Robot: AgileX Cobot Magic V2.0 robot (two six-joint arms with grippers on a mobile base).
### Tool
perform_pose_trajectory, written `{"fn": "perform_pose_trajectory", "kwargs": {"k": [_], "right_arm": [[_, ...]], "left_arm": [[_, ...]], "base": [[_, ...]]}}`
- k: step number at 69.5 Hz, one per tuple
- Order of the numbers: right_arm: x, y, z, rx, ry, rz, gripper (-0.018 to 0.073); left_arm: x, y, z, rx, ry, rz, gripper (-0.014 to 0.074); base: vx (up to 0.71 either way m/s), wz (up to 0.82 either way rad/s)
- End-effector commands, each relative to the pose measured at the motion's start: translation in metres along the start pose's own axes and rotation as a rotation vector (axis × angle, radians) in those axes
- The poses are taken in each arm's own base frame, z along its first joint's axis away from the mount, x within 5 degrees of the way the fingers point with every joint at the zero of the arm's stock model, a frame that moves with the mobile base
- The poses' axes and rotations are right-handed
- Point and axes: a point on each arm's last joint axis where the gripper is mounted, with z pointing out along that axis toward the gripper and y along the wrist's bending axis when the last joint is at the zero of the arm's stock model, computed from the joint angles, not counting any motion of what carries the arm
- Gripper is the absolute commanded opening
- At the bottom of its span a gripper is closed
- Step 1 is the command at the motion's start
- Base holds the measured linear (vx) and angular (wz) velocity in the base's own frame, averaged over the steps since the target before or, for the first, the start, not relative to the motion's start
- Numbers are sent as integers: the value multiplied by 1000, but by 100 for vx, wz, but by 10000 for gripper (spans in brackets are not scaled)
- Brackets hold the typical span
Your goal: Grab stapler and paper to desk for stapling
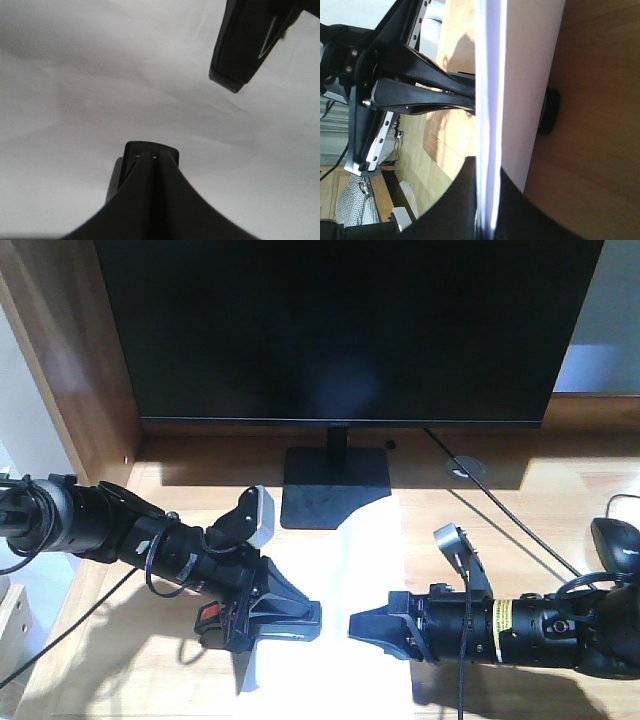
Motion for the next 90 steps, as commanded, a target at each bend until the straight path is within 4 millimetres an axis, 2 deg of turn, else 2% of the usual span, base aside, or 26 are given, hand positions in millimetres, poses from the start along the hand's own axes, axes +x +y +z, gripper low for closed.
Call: {"fn": "perform_pose_trajectory", "kwargs": {"k": [1, 27, 36, 61, 81, 90], "right_arm": [[-7, 15, -2, -83, -30, -51, -3], [-7, 15, -2, -83, -30, -51, -3], [-7, 15, -2, -83, -30, -51, -3], [-7, 15, -2, -83, -30, -51, -3], [-7, 15, -2, -83, -30, -51, 10], [-8, 15, -2, -82, -36, -52, 95]], "left_arm": [[-5, 0, -4, -26, 23, 42, -6], [-10, -1, -7, -26, 13, 50, -6], [-23, -6, -17, -39, -9, 86, -6], [-81, -35, -65, -158, -94, 251, -6], [-90, -42, -74, -175, -111, 282, -6], [-90, -42, -74, -174, -112, 261, -6]], "base": [[0, 0], [0, 0], [0, 0], [0, 0], [0, 0], [0, 0]]}}
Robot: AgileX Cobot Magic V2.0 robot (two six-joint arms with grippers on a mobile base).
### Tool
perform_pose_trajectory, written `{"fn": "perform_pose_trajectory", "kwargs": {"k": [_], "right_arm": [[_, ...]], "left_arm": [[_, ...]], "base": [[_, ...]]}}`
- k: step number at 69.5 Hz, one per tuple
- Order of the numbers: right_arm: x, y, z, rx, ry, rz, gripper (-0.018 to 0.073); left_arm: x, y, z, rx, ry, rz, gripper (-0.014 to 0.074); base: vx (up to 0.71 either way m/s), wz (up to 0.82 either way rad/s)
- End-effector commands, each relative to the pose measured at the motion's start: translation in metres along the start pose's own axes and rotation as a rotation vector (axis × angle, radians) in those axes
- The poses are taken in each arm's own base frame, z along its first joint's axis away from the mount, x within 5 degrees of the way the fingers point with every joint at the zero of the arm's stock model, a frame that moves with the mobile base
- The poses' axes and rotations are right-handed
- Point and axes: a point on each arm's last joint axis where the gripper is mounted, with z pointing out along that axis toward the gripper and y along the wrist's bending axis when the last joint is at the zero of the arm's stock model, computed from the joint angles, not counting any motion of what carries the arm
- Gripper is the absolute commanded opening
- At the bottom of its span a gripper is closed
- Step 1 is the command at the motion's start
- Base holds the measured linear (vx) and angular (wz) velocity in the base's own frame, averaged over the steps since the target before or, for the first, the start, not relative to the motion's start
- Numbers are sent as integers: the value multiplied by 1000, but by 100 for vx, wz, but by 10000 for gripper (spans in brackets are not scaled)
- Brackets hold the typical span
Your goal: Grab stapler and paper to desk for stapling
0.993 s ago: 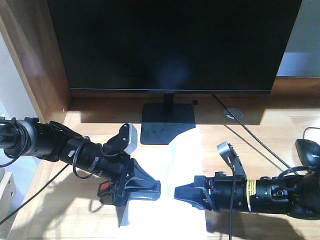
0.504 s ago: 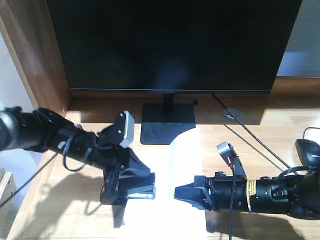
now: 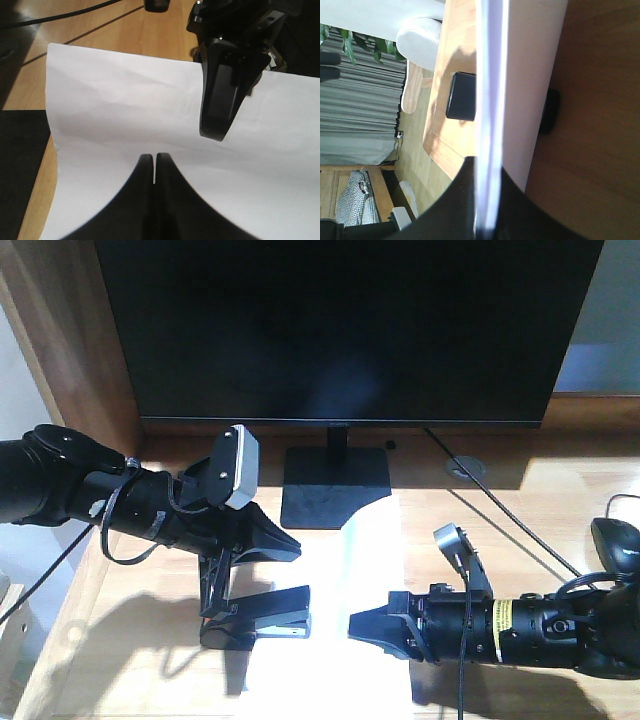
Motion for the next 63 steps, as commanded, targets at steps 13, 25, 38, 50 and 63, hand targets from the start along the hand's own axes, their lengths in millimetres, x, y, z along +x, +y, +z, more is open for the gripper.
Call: {"fn": "perform_pose_trajectory", "kwargs": {"k": [13, 25, 38, 50, 63], "right_arm": [[-11, 14, -3, -73, -74, -43, 353], [-15, 13, -3, -59, -110, -75, 523], [-15, 9, -3, 0, -108, -107, 525], [-19, 15, -10, 68, -136, -198, 525], [-30, 26, -27, 235, -200, -320, 525]], "left_arm": [[-23, -2, -12, -21, -78, -5, -6], [-23, -2, -12, -12, -83, -15, -6], [-23, -3, -12, -2, -87, -31, -6], [-30, -5, -18, -14, -96, -12, -6], [-40, -7, -28, -60, -101, 20, -6]], "base": [[0, 0], [0, 0], [0, 0], [0, 0], [0, 0]]}}
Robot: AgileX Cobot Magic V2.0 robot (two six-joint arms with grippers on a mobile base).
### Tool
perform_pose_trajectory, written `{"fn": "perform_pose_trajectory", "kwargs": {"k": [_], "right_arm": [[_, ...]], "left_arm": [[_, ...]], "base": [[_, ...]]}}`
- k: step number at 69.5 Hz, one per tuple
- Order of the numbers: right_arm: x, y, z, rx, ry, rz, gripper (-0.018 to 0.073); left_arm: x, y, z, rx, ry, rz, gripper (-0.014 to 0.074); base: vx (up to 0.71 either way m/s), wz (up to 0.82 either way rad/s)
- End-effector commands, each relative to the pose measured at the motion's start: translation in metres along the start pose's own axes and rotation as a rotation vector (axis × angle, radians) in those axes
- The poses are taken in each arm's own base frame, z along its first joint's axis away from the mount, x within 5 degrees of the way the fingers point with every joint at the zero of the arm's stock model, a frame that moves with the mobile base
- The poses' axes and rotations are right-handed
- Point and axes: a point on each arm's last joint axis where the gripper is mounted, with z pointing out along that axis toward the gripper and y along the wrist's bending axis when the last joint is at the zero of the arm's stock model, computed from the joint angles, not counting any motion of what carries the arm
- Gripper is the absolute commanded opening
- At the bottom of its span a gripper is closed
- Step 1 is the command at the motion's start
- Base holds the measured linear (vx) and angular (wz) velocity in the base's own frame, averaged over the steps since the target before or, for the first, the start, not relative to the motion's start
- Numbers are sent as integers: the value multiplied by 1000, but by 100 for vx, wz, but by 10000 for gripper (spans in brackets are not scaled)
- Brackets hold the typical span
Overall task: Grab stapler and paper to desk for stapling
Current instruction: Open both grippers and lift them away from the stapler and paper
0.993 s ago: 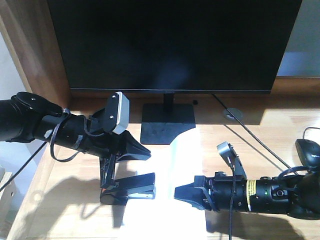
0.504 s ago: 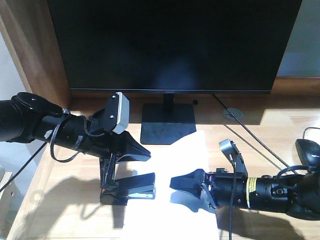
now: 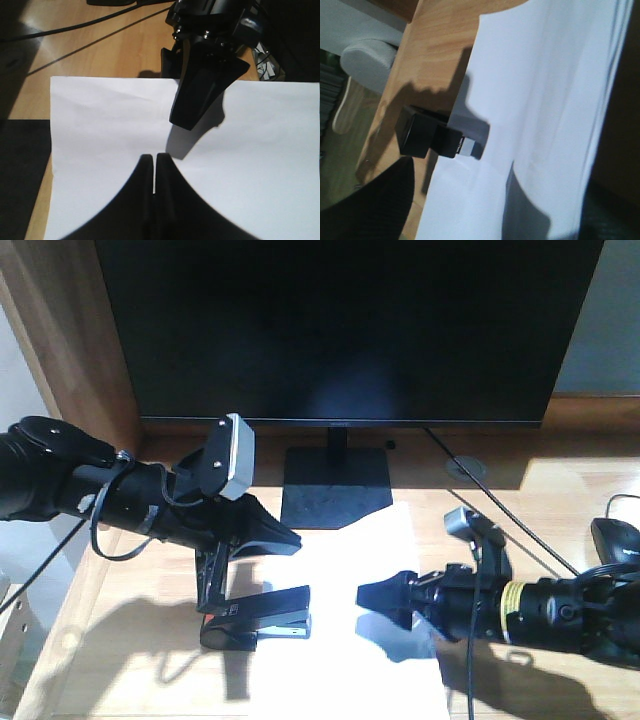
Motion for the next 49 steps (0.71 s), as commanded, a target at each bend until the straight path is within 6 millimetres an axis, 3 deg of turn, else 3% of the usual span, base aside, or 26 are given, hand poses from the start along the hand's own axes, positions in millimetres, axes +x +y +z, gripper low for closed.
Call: {"fn": "perform_pose_trajectory", "kwargs": {"k": [1, 16, 30, 42, 49], "right_arm": [[-19, 14, -15, 32, -91, -106, 525], [-33, 18, -49, 303, -178, -267, 470], [-43, 31, -89, 505, -280, -416, 265], [-46, 45, -121, 605, -377, -478, -4], [-46, 53, -135, 626, -431, -497, -12]], "left_arm": [[-27, -2, -17, -50, -81, 24, -6], [-36, -1, -30, -149, -43, -47, -6], [-32, 7, -47, -361, 99, -176, -6], [-33, 11, -69, -553, 185, -254, -6], [-35, 11, -82, -653, 213, -290, -6]], "base": [[0, 0], [0, 0], [0, 0], [0, 0], [0, 0]]}}
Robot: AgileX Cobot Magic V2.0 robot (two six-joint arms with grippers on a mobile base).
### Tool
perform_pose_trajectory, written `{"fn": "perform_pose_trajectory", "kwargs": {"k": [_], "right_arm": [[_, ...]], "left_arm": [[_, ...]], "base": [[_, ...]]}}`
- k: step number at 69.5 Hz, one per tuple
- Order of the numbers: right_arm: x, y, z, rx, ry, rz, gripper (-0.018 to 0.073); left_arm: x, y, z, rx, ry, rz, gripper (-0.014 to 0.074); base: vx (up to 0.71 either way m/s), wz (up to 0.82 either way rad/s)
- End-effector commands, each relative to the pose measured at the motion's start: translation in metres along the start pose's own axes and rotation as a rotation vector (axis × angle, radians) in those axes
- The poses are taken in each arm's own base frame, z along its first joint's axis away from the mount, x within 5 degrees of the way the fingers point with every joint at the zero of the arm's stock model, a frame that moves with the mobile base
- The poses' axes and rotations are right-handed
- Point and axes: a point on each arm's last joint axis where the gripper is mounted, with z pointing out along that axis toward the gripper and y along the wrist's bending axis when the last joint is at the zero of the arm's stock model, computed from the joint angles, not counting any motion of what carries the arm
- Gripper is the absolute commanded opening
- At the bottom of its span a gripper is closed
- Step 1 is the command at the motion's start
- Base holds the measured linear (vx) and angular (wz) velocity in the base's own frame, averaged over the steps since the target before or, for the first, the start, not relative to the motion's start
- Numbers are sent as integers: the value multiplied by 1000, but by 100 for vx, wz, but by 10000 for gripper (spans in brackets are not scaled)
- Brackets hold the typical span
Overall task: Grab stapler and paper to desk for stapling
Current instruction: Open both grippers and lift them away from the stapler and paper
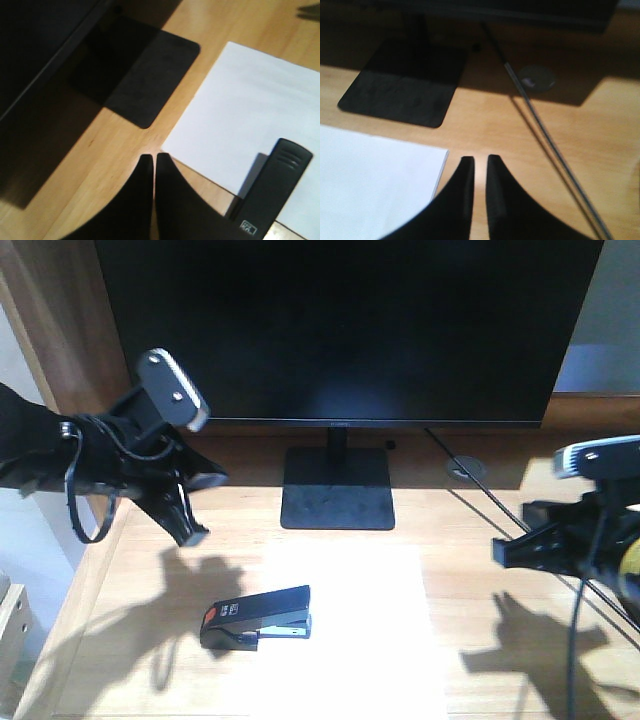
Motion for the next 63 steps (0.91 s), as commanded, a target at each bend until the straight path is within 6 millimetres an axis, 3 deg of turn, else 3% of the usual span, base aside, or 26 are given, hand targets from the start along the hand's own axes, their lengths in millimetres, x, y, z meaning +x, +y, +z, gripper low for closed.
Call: {"fn": "perform_pose_trajectory", "kwargs": {"k": [1, 23, 39, 50, 63], "right_arm": [[-16, -2, -18, 15, -91, -15, -12], [-33, -3, -64, 18, -280, 7, -8], [-35, -4, -106, 14, -438, 30, -8], [-19, -5, -129, 20, -517, 33, -8], [13, -5, -143, 20, -569, 35, -6]], "left_arm": [[-14, 9, -26, -147, -55, -72, -6], [-17, 21, -64, -383, -89, -279, -6], [-19, 13, -93, -476, -280, -255, -6], [-1, -8, -112, -524, -431, -221, -6], [31, -37, -133, -559, -542, -196, -6]], "base": [[0, 0], [0, 0], [0, 0], [0, 0], [0, 0]]}}
